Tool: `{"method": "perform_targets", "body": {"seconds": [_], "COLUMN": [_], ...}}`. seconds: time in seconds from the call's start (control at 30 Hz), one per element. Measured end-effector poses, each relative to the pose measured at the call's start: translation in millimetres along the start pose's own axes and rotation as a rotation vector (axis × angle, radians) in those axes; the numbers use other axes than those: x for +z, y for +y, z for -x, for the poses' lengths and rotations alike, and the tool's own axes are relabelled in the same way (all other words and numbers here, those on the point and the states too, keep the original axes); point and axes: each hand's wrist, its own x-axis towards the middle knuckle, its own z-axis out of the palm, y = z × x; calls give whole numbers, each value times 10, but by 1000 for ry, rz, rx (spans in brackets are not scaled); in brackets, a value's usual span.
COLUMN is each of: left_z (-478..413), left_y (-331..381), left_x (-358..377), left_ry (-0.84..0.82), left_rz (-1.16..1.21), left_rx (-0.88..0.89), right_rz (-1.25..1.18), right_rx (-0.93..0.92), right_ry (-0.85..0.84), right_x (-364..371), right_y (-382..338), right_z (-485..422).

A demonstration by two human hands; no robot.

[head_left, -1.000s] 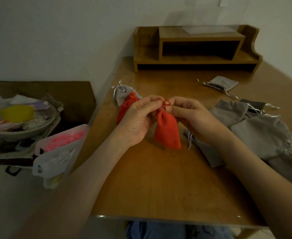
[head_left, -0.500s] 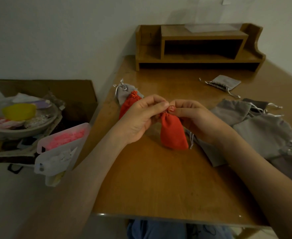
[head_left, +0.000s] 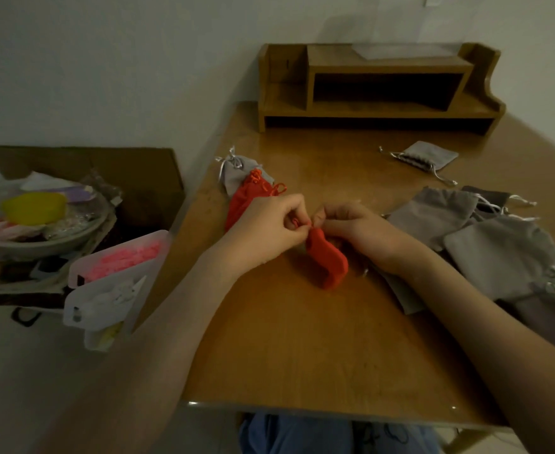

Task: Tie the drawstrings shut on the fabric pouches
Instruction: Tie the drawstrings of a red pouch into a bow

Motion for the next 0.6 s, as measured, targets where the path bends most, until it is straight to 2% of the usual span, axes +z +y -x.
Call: {"method": "perform_targets", "body": {"seconds": [0.23, 0.43, 0.5, 0.6], "left_z": [-71, -106, -107, -104], "left_y": [-18, -122, -115, -100], "left_x": [144, 213, 214, 161], "left_ry": [127, 159, 183, 207], "left_rz": [-251, -397, -392, -283], "left_rx": [154, 229, 246, 255], "right_rz": [233, 382, 365, 189], "right_rx": [-57, -134, -131, -133], "right_ry": [137, 236, 248, 279], "right_x": [26, 82, 97, 92], "right_y": [24, 37, 32, 16], "right_z": [-54, -78, -71, -52]}}
